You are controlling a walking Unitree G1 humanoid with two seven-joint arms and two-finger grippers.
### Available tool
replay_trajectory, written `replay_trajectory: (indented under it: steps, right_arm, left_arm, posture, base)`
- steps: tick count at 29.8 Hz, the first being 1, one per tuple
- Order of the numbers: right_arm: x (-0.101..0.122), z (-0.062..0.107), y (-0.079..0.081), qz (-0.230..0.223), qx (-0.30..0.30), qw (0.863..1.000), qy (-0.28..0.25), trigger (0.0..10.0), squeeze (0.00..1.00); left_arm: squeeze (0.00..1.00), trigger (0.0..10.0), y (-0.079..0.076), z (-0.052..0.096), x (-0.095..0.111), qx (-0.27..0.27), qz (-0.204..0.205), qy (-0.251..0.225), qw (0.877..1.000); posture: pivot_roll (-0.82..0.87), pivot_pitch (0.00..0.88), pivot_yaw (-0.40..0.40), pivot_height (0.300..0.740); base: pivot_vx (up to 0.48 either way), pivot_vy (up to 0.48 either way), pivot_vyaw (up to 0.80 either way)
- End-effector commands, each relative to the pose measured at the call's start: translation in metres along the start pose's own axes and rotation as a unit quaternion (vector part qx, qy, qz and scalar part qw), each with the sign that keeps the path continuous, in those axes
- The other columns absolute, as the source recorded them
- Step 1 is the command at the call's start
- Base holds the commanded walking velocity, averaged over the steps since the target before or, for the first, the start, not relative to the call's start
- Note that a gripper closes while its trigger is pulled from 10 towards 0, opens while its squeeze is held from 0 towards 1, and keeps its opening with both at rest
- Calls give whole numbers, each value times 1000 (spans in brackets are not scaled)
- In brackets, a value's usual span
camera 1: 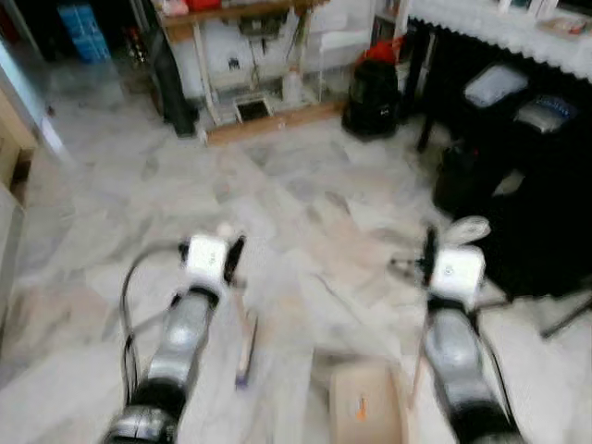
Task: Sweep floor
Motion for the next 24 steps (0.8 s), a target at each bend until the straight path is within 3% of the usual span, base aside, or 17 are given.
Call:
replay_trajectory:
  steps: [1,24]
  right_arm:
    - [7,-5,-7,-4,-12,1000,-15,10000,0]
    - [11,-5,-5,9,-7,1000,-27,10000,0]
  left_arm:
    - [0,10000,-4,-5,10,-6,1,-21,1000]
    - [0,10000,-5,1,5,-13,2,-17,1000]
  posture:
    - [-69,0,73,740]
    - [-85,0,74,740]
  base:
    - [326,0,0]
    - [326,0,0]
Point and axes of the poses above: a point about 5 cm out from each wrist's last joint towards the gripper, its own z axis pointing back from the gripper into the wrist, its own x axis along the axis of the wrist's last joint, y = z × x, the point moved 4 cm from there along -z, pointing out of the wrist towards the gripper, and after that the axes turned 11 degrees about z, right-handed, at the moved point
